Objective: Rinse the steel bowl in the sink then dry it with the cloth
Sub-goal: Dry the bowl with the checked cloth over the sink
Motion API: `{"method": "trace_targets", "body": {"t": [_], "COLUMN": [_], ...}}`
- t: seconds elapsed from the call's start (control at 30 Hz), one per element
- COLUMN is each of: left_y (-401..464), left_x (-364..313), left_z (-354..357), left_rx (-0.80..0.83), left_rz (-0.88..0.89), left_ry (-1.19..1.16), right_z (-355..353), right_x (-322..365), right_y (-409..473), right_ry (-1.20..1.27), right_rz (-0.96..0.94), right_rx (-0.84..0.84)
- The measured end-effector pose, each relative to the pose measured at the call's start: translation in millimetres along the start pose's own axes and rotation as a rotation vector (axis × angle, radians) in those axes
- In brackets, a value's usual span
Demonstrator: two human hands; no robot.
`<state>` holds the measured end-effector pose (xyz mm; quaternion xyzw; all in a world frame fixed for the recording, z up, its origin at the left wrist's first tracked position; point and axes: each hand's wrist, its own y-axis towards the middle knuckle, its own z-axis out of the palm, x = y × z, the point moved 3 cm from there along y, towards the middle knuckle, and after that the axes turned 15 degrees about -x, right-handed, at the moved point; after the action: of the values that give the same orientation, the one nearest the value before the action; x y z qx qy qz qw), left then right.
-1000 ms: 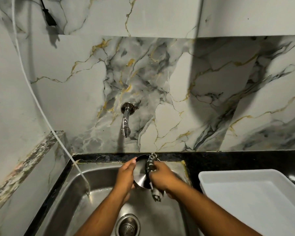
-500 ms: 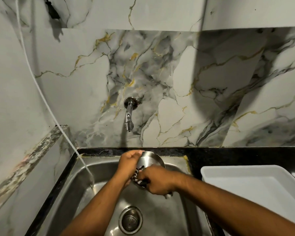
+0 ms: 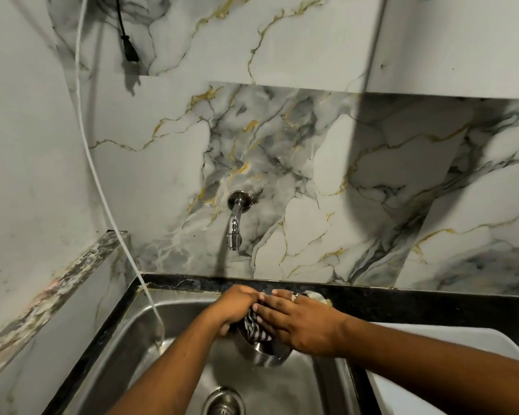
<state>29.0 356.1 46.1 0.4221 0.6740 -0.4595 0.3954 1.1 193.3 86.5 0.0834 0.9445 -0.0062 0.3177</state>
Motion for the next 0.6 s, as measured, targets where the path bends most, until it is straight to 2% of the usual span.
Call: {"method": "trace_targets", "body": {"t": [0.03, 0.1, 0.2, 0.37, 0.43, 0.5, 0.57, 0.6], "left_y": [-1.0, -0.8, 2.2, 13.2, 15.1, 17.4, 16.6, 14.5], "left_x": [-4.4, -12.4, -22.3, -30.1, -24.9, -13.8, -3.2, 0.7], "left_z": [-0.8, -2.4, -2.8, -4.8, -4.4, -2.8, -8.7, -12.6], "left_rx": [0.012, -0.017, -0.086, -0.229, -0.27, -0.279, -0.31, -0.329], "left_rz": [-0.009, 0.016, 0.086, 0.137, 0.144, 0.122, 0.033, -0.039], "left_ry": [-0.037, -0.068, -0.055, -0.061, -0.017, -0.016, -0.127, -0.208], "right_z": [0.6, 5.6, 8.8, -7.3, -12.8, -15.4, -17.6, -18.4], "right_x": [-2.5, -5.4, -9.9, -4.9, 3.4, 6.6, -1.0, -4.6], "right_y": [1.4, 6.8, 12.8, 24.0, 26.5, 24.7, 17.4, 11.2], "right_ry": [0.011, 0.028, -0.015, 0.092, 0.281, 0.599, 0.969, 1.164], "right_rz": [-0.006, -0.024, 0.113, 0.259, 0.336, 0.536, 0.835, 1.013], "right_rx": [-0.004, 0.09, 0.271, 0.325, 0.322, 0.258, 0.059, -0.104]}}
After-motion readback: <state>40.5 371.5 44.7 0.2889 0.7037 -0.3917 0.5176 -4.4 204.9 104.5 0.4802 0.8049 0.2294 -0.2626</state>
